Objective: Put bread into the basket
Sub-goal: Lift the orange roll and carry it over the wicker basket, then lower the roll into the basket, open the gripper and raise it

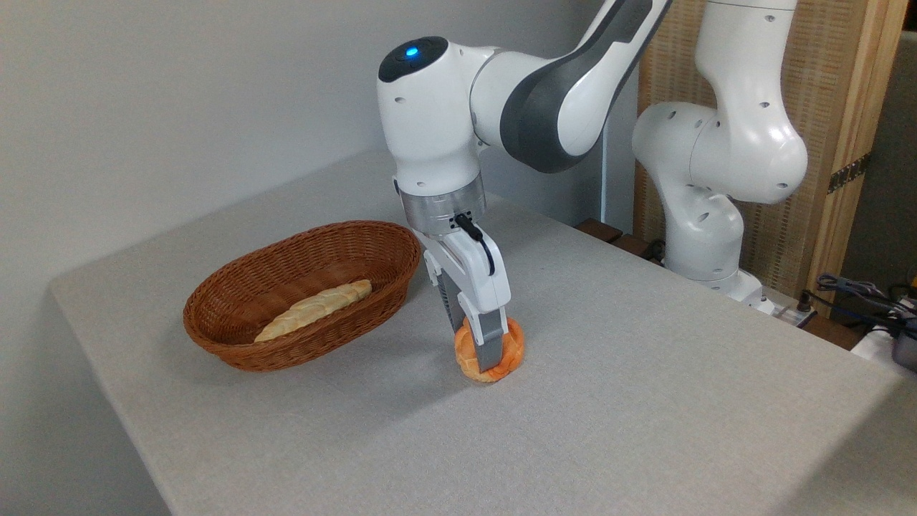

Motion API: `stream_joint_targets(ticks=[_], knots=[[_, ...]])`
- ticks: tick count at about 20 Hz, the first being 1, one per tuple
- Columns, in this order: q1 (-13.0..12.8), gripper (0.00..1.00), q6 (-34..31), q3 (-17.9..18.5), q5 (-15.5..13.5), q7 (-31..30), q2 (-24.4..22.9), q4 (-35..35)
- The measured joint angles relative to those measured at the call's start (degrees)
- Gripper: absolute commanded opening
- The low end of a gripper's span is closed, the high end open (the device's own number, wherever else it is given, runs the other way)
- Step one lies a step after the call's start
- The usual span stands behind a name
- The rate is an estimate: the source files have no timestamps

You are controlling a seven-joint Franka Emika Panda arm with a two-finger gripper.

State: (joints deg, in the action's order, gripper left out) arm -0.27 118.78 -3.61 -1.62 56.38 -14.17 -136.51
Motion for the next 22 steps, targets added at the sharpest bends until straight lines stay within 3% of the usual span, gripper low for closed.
stream_joint_targets(ticks=[9,14,17,21,22], knots=[[0.03,0.25,-1.96,0.17,-2.24,-0.16,0.05,2.54],[-0.08,0.30,-17.06,-0.30,-4.90,-3.94,2.09,18.53],[-0.15,0.39,-19.77,-4.11,-8.33,-8.39,5.35,26.86],[-0.59,0.94,-15.15,-13.96,-9.31,-22.05,12.49,32.12],[-1.09,1.00,-13.45,-15.78,-9.31,-24.73,14.04,32.43]])
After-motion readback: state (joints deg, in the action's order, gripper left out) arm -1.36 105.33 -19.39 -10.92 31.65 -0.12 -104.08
